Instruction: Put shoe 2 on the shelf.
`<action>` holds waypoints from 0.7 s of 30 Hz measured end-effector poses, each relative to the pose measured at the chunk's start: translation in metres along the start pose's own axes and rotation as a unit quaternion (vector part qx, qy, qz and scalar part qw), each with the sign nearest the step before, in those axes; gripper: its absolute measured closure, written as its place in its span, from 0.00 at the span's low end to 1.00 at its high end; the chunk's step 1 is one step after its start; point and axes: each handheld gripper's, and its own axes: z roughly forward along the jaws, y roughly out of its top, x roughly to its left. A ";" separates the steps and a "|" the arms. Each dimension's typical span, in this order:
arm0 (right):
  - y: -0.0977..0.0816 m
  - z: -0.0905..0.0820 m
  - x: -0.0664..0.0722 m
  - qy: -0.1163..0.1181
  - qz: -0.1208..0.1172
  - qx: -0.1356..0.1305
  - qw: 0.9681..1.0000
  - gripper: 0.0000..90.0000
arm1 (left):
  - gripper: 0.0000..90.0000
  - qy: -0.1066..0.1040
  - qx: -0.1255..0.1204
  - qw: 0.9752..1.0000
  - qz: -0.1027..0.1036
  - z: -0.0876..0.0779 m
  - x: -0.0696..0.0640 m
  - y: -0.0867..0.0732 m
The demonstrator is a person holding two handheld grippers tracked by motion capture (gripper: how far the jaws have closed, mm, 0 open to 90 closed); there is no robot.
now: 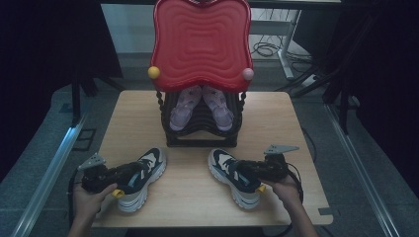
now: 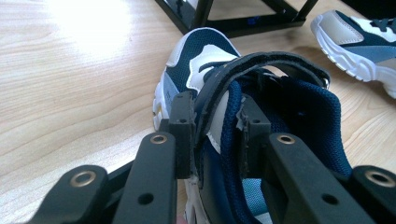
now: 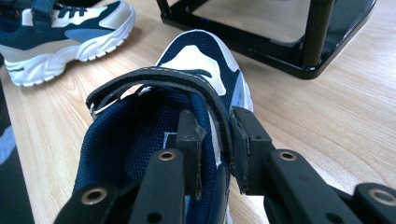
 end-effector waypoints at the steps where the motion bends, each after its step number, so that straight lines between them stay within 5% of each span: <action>1: -0.001 -0.001 0.001 0.000 0.001 -0.007 1.000 0.83 | 0.80 -0.001 -0.003 1.000 -0.001 -0.001 0.000 0.000; 10: -0.010 -0.011 0.004 0.004 0.018 -0.056 0.998 0.83 | 0.80 -0.010 -0.026 1.000 -0.011 -0.010 0.000 0.000; 21: -0.024 -0.017 0.004 0.010 0.060 -0.113 0.992 0.83 | 0.80 -0.022 -0.055 0.998 -0.038 -0.020 0.007 -0.003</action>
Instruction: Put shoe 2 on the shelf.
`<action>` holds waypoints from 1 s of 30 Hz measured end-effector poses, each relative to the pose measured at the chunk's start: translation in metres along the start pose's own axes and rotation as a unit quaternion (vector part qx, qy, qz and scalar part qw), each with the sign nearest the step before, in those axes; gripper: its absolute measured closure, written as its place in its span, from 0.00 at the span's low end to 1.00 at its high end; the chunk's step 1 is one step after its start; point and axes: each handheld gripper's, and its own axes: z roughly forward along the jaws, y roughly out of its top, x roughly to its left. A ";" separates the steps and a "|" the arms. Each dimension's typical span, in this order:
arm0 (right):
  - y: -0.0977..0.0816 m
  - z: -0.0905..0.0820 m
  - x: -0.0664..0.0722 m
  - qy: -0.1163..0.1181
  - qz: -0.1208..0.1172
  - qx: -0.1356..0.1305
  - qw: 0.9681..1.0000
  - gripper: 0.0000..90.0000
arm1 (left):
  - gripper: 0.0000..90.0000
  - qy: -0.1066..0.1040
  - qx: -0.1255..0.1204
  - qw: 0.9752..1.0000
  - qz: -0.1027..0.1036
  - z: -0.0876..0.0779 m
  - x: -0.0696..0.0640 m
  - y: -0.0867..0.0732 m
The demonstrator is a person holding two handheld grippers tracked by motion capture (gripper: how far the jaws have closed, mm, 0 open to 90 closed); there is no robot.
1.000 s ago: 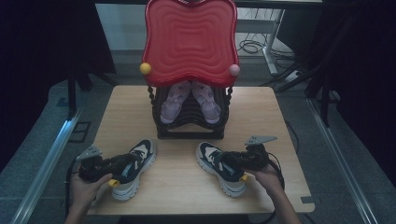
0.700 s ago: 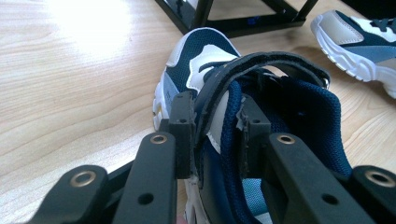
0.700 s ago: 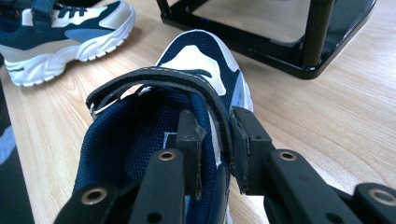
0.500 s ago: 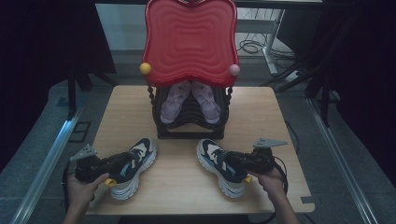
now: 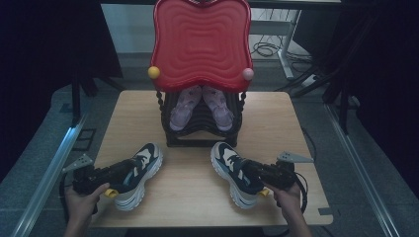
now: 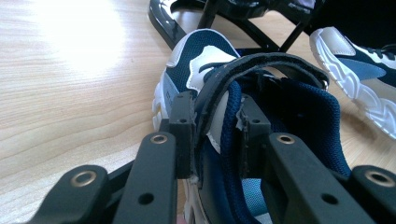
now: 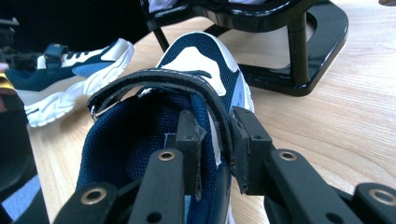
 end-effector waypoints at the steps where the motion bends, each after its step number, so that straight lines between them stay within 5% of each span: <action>1: -0.001 -0.001 0.000 0.000 0.002 -0.002 1.000 0.83 | 0.80 0.000 -0.003 1.000 -0.001 -0.001 0.000 0.000; 19: -0.016 -0.025 -0.010 -0.008 0.049 -0.080 0.996 0.83 | 0.80 -0.026 -0.067 0.997 -0.036 -0.017 0.001 0.004; 30: -0.015 -0.041 -0.021 -0.021 0.081 -0.141 0.986 0.83 | 0.80 -0.036 -0.098 0.994 -0.036 -0.021 -0.008 0.016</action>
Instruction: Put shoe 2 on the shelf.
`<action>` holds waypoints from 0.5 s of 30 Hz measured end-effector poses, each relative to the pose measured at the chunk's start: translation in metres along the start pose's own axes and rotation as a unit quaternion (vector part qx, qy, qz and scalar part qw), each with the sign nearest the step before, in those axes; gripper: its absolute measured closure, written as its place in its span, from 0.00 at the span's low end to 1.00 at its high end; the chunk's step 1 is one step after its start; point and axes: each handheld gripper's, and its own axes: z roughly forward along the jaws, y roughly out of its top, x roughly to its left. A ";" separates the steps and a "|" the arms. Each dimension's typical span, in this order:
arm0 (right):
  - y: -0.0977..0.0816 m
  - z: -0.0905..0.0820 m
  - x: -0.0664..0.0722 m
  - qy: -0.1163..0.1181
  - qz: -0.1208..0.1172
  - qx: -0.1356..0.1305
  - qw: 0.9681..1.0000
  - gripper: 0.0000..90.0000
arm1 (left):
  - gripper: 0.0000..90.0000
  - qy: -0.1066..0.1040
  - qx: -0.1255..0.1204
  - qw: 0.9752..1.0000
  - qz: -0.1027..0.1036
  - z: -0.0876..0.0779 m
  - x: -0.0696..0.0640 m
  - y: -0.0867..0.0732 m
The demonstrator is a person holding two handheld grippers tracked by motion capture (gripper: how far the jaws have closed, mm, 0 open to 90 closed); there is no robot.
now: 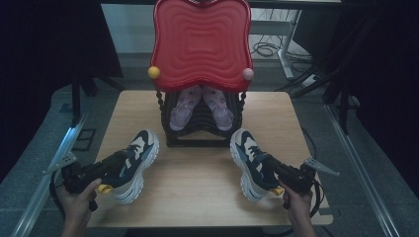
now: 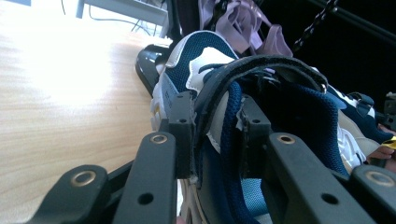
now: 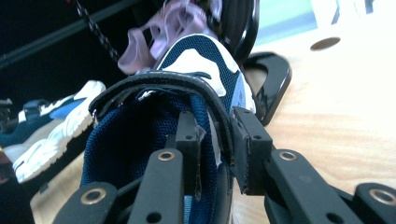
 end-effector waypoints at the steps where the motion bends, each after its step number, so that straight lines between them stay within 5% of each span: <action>1: 0.001 -0.001 -0.002 0.000 0.004 -0.006 1.000 0.83 | 0.80 0.001 -0.003 1.000 -0.001 0.000 0.000 0.002; 7: 0.011 -0.009 -0.008 -0.003 0.021 -0.044 0.999 0.83 | 0.80 0.001 -0.025 1.000 0.001 -0.005 -0.001 0.016; 15: 0.021 -0.006 -0.009 0.001 0.024 -0.061 0.998 0.82 | 0.80 -0.002 -0.043 0.999 -0.003 -0.009 0.001 0.028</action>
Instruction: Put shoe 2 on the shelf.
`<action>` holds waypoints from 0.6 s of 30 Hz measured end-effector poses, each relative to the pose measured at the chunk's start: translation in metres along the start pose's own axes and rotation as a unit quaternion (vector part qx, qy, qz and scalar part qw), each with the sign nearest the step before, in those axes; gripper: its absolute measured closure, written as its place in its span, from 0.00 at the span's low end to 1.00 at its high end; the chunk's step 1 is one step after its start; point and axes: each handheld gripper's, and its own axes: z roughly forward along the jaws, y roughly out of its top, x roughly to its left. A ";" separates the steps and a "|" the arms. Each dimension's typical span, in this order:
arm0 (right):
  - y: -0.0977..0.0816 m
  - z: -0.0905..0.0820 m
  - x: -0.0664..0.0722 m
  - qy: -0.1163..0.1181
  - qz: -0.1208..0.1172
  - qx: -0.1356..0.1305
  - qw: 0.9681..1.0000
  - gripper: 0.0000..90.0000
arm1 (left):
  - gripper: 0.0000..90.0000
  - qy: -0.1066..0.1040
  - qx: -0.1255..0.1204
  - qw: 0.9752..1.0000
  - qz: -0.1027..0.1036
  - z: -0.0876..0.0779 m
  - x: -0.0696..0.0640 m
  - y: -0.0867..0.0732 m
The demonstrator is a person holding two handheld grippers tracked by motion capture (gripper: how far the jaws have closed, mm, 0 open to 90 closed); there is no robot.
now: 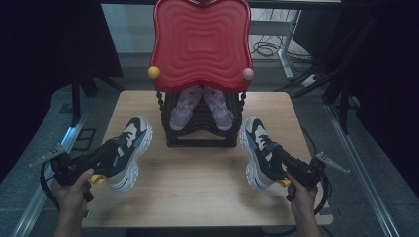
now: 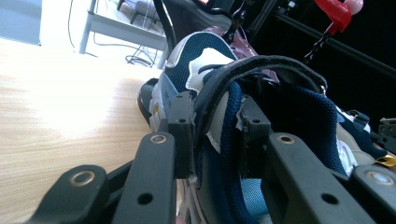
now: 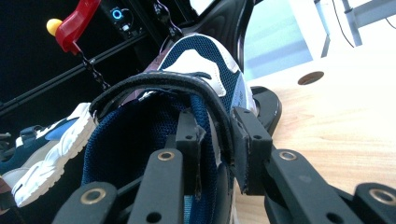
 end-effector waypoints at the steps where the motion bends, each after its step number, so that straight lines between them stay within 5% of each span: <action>1: 0.001 0.001 0.000 0.000 -0.002 0.000 1.000 0.82 | 0.80 0.000 -0.002 1.000 -0.002 0.000 0.001 0.000; 18: 0.013 0.010 -0.003 -0.010 0.018 -0.031 0.999 0.82 | 0.80 0.005 -0.021 1.000 -0.008 0.007 0.005 0.011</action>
